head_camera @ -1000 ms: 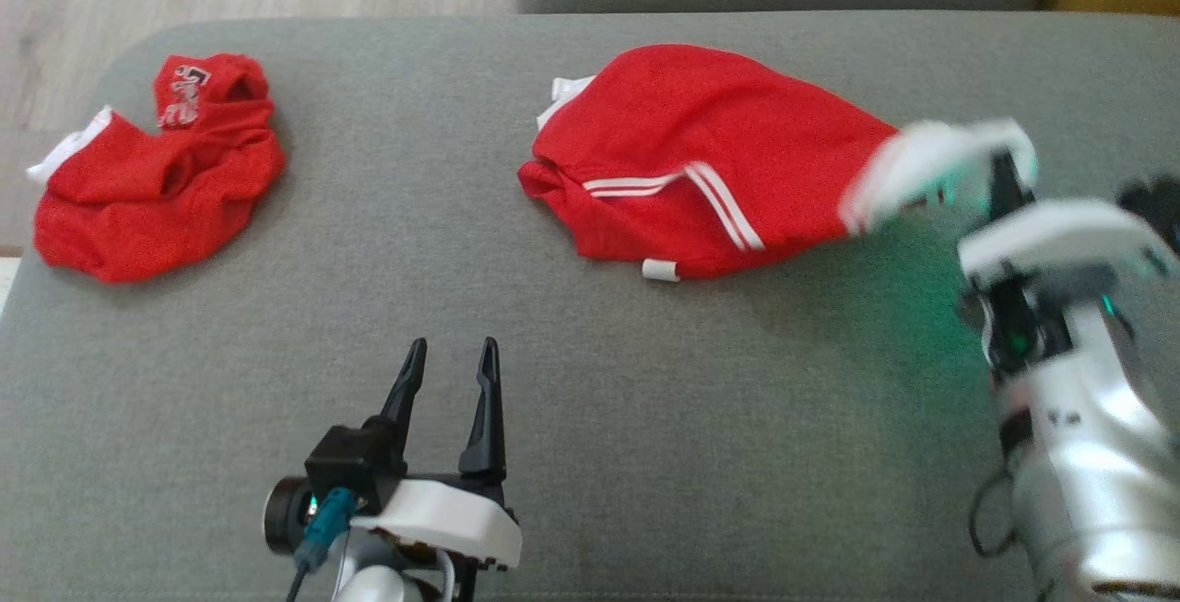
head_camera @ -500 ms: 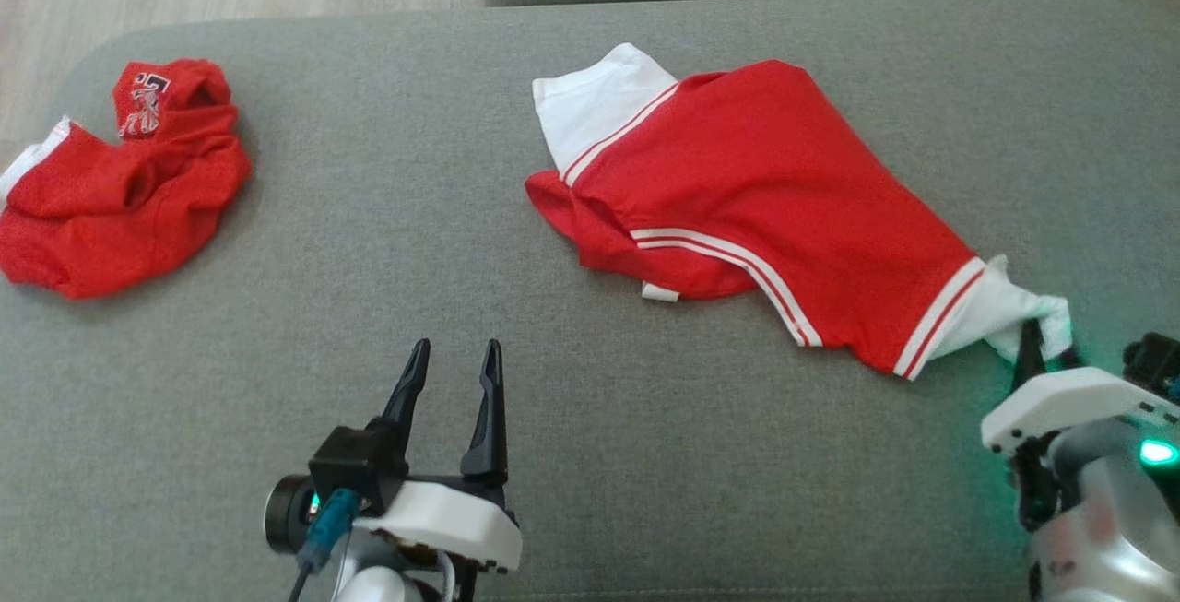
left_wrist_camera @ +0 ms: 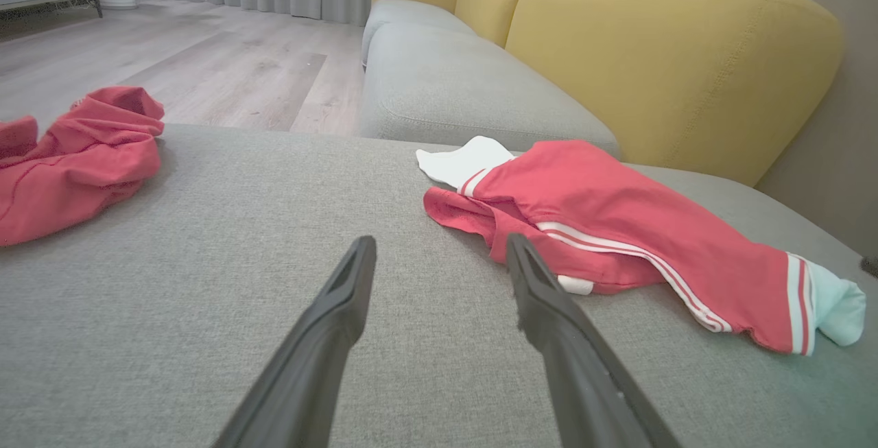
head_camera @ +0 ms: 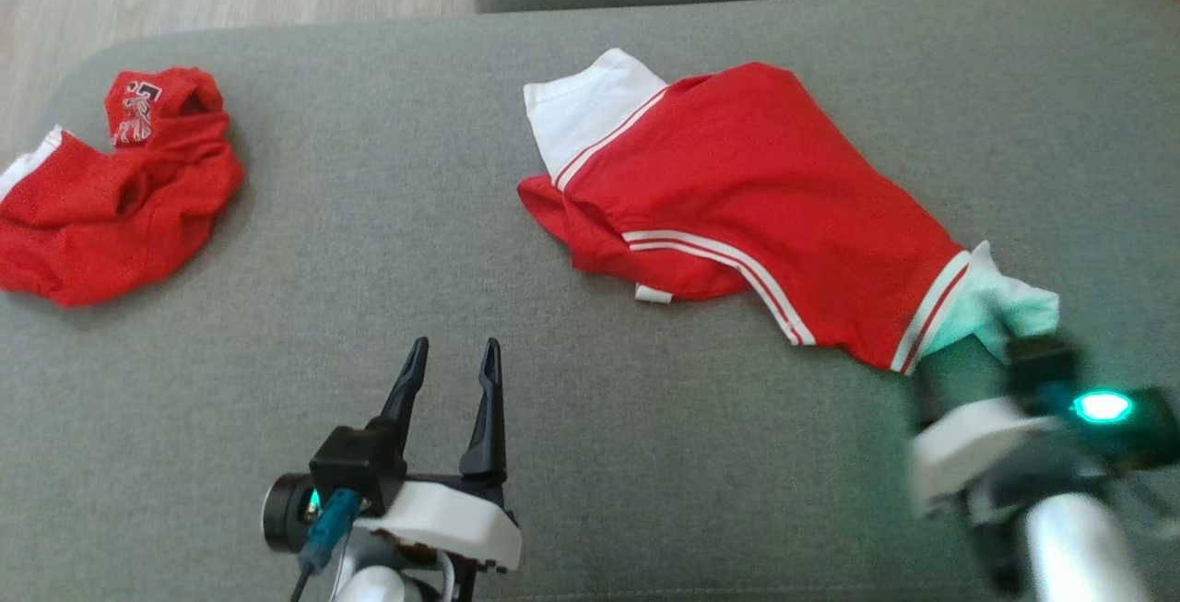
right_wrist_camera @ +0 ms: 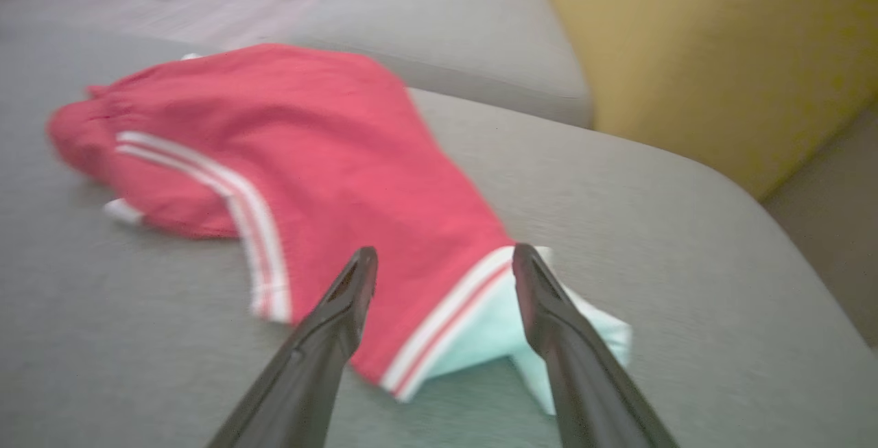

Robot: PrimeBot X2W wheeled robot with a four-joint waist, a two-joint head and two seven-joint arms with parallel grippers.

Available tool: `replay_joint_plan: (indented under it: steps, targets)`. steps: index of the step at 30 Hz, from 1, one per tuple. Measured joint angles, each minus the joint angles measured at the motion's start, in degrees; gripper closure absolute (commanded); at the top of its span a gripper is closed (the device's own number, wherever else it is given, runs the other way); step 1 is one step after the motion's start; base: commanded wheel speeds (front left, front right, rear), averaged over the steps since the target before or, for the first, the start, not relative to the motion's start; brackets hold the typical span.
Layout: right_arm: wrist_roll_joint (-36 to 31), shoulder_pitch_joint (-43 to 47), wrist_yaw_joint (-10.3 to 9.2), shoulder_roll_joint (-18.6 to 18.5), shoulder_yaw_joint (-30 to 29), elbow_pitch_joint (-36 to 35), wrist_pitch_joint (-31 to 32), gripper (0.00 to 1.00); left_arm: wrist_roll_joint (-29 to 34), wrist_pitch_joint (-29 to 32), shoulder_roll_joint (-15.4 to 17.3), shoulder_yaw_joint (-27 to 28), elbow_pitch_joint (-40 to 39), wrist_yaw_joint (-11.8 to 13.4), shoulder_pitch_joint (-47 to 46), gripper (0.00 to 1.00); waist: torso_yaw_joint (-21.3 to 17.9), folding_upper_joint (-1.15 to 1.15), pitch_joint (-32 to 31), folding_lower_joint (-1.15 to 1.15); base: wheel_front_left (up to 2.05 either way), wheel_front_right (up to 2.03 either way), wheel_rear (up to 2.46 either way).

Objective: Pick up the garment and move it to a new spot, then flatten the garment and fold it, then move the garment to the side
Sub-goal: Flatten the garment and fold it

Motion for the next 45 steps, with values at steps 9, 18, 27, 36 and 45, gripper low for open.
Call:
replay_joint_plan:
  steps: [9,18,27,36,45]
  targets:
    - [0.27,-1.05,0.02,-6.31,17.75,0.56,12.43,0.00,0.11,0.00,-0.01,-0.54,-0.08,-0.36,-1.77,0.00,2.02,0.00,2.94,0.00,0.00,0.00,0.00]
    - [1.86,-9.72,0.02,-11.11,21.86,8.64,16.88,0.00,0.10,0.00,-0.02,-0.55,-0.11,-0.33,-2.59,0.00,4.27,0.00,5.06,0.00,0.00,0.00,0.00]
    - [6.26,-17.20,0.03,-12.80,25.57,14.69,20.23,1.00,-0.42,0.00,-0.03,-1.07,-0.12,-0.32,-4.89,0.00,5.21,0.00,6.50,0.00,0.00,0.00,0.00]
    - [18.93,-17.94,0.03,-7.98,26.80,5.21,21.53,1.00,-0.49,0.00,-0.03,-1.40,0.04,0.16,-4.61,0.00,5.08,0.00,4.47,0.00,0.00,0.00,0.00]
    - [36.97,-27.04,0.03,-2.52,28.24,-8.42,31.78,1.00,-1.09,0.00,-0.04,-2.13,0.52,0.14,-4.60,0.00,5.04,0.00,2.27,0.00,0.00,0.00,0.00]
